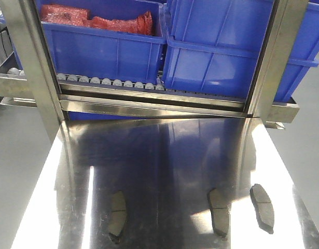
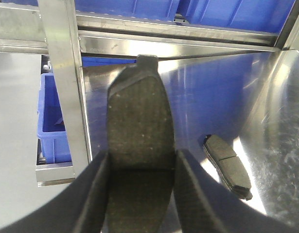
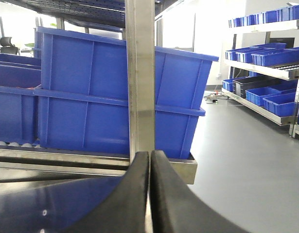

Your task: Move and align brake pads A on conveyor

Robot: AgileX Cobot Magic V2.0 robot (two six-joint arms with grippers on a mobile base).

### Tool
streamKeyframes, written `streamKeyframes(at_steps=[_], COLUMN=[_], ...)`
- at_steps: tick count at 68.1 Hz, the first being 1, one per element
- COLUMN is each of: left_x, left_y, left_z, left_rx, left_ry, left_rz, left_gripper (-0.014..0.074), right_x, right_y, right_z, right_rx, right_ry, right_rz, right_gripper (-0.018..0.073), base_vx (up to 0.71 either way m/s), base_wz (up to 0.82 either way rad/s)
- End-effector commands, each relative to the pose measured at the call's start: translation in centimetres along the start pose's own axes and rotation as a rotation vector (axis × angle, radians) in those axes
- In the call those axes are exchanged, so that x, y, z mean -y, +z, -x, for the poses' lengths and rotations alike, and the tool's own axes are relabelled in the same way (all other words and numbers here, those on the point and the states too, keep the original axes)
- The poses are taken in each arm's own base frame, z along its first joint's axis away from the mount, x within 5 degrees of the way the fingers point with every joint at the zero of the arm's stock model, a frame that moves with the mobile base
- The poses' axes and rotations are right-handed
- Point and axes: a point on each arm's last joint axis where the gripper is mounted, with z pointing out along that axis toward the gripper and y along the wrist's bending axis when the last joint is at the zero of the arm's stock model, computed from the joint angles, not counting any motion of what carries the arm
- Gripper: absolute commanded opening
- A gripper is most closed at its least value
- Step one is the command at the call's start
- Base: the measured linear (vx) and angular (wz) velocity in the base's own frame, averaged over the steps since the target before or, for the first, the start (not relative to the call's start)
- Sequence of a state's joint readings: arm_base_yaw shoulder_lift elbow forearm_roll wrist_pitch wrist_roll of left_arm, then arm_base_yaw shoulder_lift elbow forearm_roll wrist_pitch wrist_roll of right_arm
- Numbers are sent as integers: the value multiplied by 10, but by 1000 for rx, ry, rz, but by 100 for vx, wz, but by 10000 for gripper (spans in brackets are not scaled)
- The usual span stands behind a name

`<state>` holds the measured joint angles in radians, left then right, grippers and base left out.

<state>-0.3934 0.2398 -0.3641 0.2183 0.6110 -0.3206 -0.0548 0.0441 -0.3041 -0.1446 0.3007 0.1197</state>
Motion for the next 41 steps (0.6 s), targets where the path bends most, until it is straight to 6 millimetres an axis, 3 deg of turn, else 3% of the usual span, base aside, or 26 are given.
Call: streamKeyframes(at_steps=[1,9,17,41], left_x=[2,2,2,2], left_y=[-4,-4,-4,-4], left_z=[16,16,16,16], left_rx=[105,105,105,105], left_ry=[9,9,9,9], left_rz=[-21,-21,-21,-21], left_gripper=[-6,-6,-6,-6], right_x=[0,-1,-2,-4], right_y=[8,24,42,83], right_z=[25,33,37,28], right_rx=[35,-47,-162,-401], right_ry=[-27,-1,22,43], right_rz=[-3,3,6,6], right_gripper=[-11,0,72,593], base_vx=[0,0,0,0], base_wz=[0,0,0,0])
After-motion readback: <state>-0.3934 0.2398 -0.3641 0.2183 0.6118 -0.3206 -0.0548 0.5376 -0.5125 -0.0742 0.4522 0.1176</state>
